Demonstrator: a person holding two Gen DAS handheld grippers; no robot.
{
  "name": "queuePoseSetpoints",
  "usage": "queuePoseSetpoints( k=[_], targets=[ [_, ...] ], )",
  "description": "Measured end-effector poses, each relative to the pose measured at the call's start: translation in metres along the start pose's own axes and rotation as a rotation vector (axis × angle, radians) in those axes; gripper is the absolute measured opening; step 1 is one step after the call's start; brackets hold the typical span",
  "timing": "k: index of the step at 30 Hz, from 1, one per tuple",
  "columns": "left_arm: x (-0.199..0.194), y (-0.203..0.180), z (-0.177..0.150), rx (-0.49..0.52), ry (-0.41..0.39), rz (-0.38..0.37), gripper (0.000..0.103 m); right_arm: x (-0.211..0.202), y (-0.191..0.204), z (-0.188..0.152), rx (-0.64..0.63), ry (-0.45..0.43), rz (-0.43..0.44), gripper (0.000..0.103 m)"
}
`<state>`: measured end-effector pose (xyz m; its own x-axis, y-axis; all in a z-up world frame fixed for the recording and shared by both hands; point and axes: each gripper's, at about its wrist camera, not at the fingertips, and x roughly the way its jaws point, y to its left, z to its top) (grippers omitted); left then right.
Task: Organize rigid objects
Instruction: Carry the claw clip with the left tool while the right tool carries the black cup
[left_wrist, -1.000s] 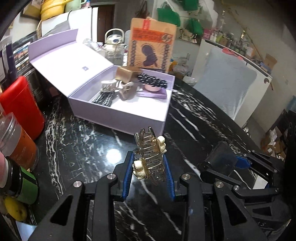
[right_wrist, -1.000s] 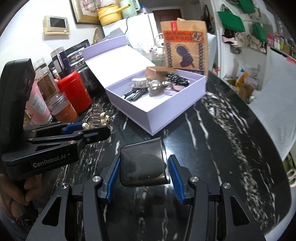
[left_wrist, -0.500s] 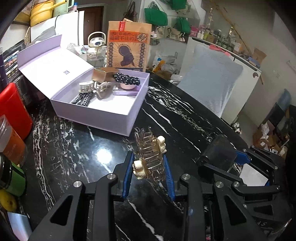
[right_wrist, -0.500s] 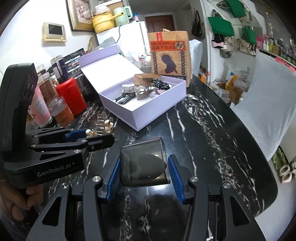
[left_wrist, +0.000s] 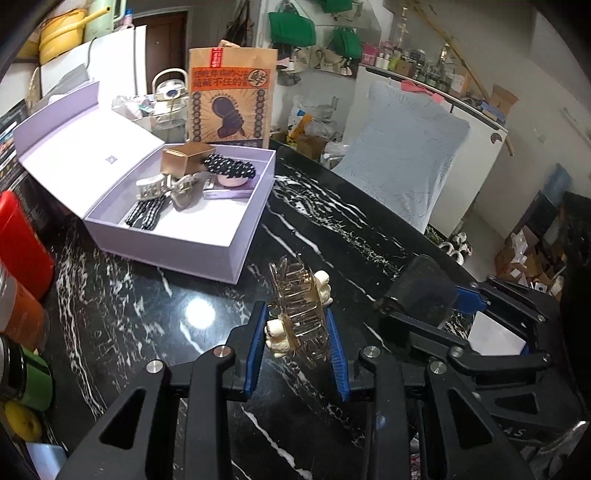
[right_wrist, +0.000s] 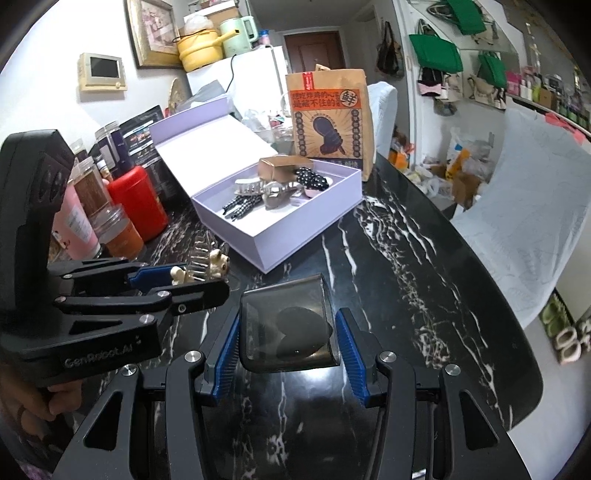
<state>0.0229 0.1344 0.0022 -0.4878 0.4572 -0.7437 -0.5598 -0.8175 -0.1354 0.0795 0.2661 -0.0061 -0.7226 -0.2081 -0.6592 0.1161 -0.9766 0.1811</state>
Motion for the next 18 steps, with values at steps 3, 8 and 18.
queuePoseSetpoints(
  k=[3, 8, 18],
  targets=[
    [0.003, 0.000, 0.008, 0.009, 0.010, -0.004, 0.031, 0.008, -0.004, 0.009, 0.006, 0.008, 0.005, 0.050],
    [0.006, 0.007, 0.023, 0.009, 0.009, 0.007, 0.031, 0.021, -0.010, 0.024, 0.009, 0.018, 0.012, 0.050],
    [0.018, 0.030, 0.055, -0.014, 0.010, 0.026, 0.031, 0.050, -0.013, 0.056, -0.020, 0.037, 0.045, 0.050]
  ],
)
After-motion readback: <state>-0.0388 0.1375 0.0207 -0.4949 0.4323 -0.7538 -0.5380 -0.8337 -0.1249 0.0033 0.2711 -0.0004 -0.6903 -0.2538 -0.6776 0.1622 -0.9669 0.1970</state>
